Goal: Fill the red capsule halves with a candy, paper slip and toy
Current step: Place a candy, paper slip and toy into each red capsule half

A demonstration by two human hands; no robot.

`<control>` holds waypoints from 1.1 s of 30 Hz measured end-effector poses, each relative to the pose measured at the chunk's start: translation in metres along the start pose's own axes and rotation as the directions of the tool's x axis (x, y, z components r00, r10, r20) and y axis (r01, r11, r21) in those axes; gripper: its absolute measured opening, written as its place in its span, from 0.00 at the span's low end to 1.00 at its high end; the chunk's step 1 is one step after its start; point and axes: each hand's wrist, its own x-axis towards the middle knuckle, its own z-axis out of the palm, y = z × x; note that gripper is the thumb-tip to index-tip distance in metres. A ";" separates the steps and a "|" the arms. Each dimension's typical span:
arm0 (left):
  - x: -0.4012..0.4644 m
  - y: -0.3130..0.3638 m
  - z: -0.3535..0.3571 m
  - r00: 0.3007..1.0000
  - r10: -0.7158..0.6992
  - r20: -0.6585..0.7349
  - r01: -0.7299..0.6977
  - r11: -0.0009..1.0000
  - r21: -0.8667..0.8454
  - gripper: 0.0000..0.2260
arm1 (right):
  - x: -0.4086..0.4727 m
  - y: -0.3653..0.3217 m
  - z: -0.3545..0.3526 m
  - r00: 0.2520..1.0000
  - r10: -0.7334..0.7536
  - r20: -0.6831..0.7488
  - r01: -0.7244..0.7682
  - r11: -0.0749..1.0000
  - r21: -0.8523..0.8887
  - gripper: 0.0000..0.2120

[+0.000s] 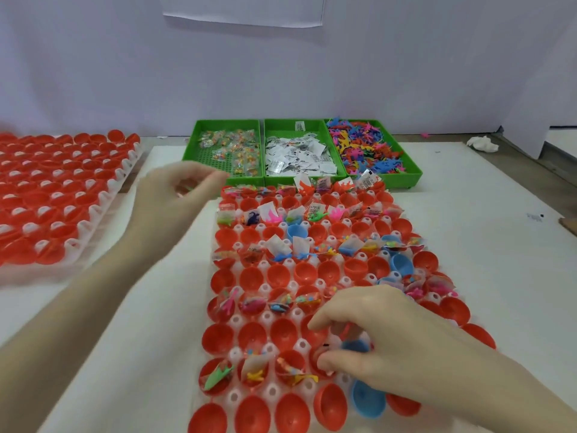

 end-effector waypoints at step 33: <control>0.131 -0.112 0.069 0.975 -0.219 0.045 0.193 0.927 0.323 0.21 | 0.198 0.199 -0.109 0.784 0.485 -0.387 -0.475 0.871 0.128 0.07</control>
